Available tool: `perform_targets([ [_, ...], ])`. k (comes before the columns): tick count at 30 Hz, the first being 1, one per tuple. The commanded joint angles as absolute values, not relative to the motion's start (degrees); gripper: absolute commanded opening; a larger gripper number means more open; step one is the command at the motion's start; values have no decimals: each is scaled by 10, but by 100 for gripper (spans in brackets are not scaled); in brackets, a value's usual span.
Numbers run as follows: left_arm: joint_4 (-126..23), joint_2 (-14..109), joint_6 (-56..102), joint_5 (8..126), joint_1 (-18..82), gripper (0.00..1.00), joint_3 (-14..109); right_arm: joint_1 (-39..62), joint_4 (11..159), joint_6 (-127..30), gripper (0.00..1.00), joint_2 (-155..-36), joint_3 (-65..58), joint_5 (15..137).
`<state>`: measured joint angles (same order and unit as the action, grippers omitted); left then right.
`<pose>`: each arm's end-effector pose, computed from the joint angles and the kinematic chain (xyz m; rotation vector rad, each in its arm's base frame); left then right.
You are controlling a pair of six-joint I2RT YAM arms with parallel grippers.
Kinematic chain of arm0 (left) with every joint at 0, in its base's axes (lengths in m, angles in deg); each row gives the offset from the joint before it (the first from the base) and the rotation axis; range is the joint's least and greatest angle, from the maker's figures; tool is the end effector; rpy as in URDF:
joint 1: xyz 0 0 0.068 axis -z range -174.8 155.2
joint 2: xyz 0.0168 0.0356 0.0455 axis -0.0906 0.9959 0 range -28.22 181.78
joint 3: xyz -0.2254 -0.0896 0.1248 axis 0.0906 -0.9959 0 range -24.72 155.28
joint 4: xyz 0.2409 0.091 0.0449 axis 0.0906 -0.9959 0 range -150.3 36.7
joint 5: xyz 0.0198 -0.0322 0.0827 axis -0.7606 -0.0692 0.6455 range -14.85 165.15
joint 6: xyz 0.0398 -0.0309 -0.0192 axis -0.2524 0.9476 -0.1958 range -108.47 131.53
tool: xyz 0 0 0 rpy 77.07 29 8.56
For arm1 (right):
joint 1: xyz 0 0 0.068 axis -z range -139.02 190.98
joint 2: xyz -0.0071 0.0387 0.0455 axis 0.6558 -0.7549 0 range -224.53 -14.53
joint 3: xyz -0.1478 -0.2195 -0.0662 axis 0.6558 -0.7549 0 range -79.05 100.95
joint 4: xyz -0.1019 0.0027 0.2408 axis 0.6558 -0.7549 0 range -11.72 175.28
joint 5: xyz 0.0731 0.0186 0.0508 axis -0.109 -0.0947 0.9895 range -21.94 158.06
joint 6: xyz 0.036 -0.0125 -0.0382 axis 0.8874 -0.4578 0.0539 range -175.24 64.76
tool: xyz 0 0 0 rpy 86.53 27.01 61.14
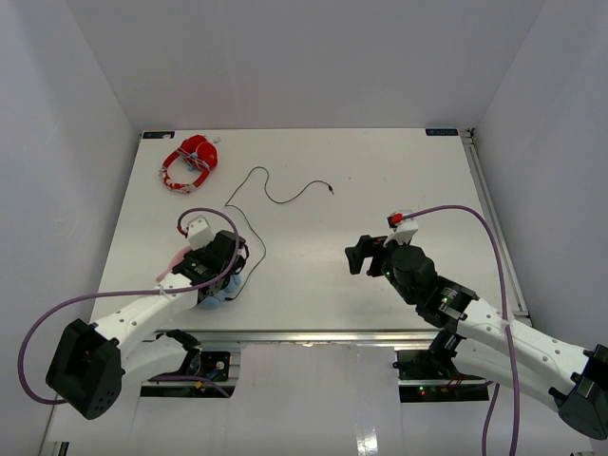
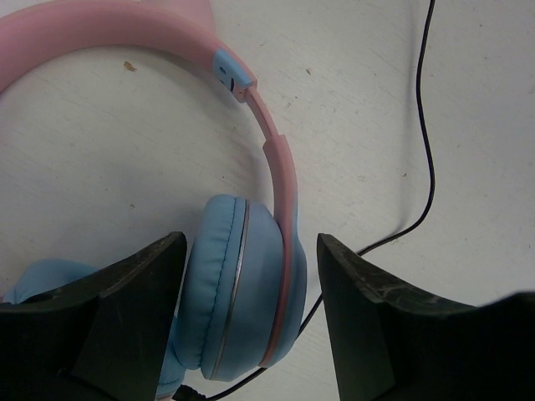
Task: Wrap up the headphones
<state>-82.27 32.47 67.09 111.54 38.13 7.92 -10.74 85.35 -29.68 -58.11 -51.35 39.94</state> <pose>0.1718 -0.0861 0.1953 -0.6711 2.2135 0.0666 0.1261 0.1327 0.2574 -0.0758 1.8408 0.5006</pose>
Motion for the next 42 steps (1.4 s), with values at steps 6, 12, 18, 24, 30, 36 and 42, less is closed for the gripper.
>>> perform_targets([
  [6, -776, 347, 682, 1080, 378, 72, 58, -106, 871, -291, 90, -579, -500, 393],
  [12, -745, 370, 668, 1055, 379, 59, 58, -105, 870, -292, 90, -575, -500, 395],
  [18, -679, 387, 635, 996, 379, 16, 62, -106, 870, -295, 91, -573, -500, 401],
  [24, -608, 370, 588, 885, 395, 0, 80, -105, 879, -314, 91, -578, -500, 427],
  [30, -482, 239, 569, 705, 403, 0, 54, -105, 935, -350, 94, -548, -527, 517],
  [36, -449, 113, 585, 594, 403, 0, 71, -104, 987, -347, 96, -461, -549, 522],
  [42, -370, 47, 636, 503, 403, 0, 67, -104, 1075, -314, 100, -392, -569, 613],
])
